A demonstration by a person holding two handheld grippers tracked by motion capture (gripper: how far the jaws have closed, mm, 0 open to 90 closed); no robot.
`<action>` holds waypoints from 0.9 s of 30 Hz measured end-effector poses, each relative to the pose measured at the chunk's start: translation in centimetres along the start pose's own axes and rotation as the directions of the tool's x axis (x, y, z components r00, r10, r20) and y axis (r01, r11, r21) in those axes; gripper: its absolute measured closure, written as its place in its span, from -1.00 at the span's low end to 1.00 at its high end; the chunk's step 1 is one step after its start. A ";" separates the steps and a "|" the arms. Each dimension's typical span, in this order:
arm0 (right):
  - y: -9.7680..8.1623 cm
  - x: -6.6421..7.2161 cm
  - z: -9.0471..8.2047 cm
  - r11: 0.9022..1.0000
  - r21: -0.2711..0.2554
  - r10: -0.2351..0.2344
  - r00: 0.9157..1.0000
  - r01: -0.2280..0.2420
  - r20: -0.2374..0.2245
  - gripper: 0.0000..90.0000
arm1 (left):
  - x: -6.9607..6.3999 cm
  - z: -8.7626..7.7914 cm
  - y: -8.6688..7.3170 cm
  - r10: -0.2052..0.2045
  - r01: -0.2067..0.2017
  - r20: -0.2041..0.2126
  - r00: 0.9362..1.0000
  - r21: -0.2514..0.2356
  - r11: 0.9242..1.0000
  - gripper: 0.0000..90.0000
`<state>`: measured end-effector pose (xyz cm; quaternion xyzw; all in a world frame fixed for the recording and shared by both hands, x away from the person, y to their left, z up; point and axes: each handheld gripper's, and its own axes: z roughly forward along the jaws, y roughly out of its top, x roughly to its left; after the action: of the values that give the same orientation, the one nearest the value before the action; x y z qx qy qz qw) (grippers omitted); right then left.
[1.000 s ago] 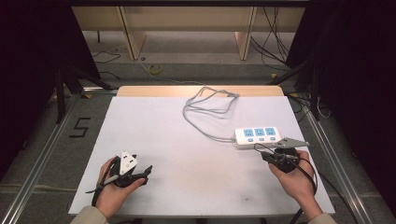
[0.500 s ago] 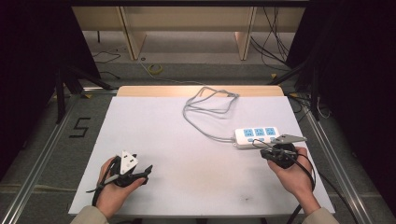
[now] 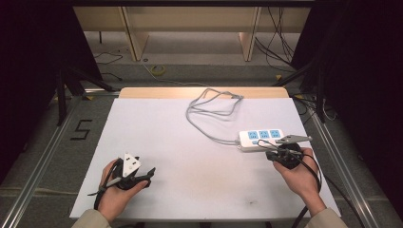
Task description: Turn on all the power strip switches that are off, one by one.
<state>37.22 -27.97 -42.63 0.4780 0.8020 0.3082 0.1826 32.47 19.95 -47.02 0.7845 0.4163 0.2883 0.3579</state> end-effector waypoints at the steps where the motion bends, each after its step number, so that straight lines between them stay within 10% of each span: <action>1: 0.0 0.0 0.0 1.000 0.001 0.001 1.000 -0.001 0.000 1.00 | 0.0 0.0 0.0 0.000 0.000 0.000 1.000 0.003 1.000 -0.33; 27: 1.2 -0.9 0.7 0.998 0.060 0.010 1.000 -0.010 0.004 1.00 | -0.1 0.2 0.1 0.000 0.000 0.002 1.000 -0.005 1.000 -0.34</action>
<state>38.83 -28.14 -42.39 0.4877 0.8083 0.2839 0.1678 32.60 19.78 -47.05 0.7840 0.4152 0.2886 0.3602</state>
